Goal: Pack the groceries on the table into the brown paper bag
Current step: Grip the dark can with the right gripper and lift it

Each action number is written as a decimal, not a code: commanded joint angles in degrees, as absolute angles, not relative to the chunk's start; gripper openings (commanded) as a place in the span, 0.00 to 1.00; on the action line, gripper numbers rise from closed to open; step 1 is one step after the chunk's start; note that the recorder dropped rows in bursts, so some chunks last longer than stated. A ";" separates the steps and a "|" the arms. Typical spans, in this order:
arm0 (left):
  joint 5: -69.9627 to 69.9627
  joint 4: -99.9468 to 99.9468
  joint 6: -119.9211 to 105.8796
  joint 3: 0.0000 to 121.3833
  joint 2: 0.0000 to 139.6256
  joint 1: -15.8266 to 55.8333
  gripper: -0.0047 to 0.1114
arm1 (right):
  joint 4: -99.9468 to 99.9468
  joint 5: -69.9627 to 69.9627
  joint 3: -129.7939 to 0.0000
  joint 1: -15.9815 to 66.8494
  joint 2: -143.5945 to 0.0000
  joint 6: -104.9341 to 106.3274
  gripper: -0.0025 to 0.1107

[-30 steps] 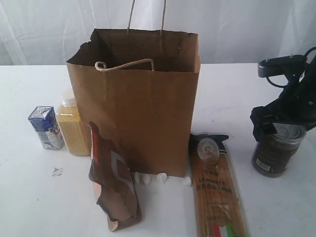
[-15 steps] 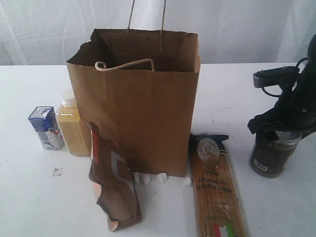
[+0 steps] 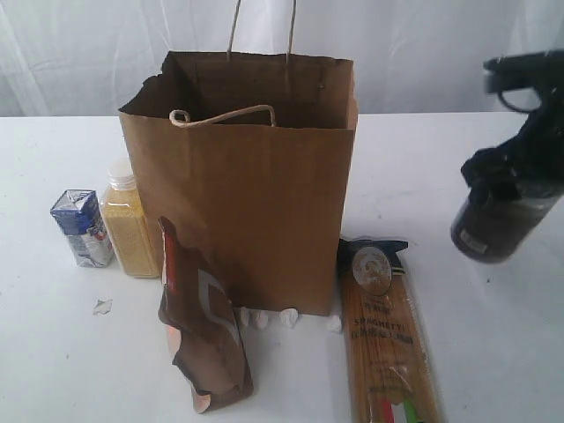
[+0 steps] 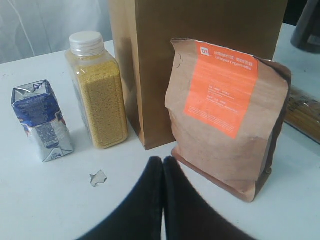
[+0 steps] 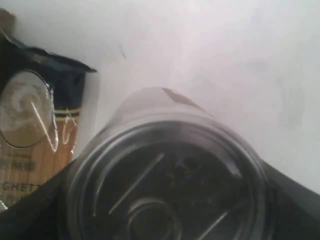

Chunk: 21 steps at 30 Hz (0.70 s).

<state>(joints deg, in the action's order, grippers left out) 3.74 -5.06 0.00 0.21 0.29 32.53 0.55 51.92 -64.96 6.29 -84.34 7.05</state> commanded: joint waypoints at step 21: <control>4.08 -5.64 0.00 0.00 0.00 32.64 0.04 | -1.48 58.78 -98.66 30.92 -75.47 7.48 0.02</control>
<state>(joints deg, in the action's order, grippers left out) 3.74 -5.06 0.00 0.21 0.29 32.53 -1.40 60.15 -96.43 28.42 -75.07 7.05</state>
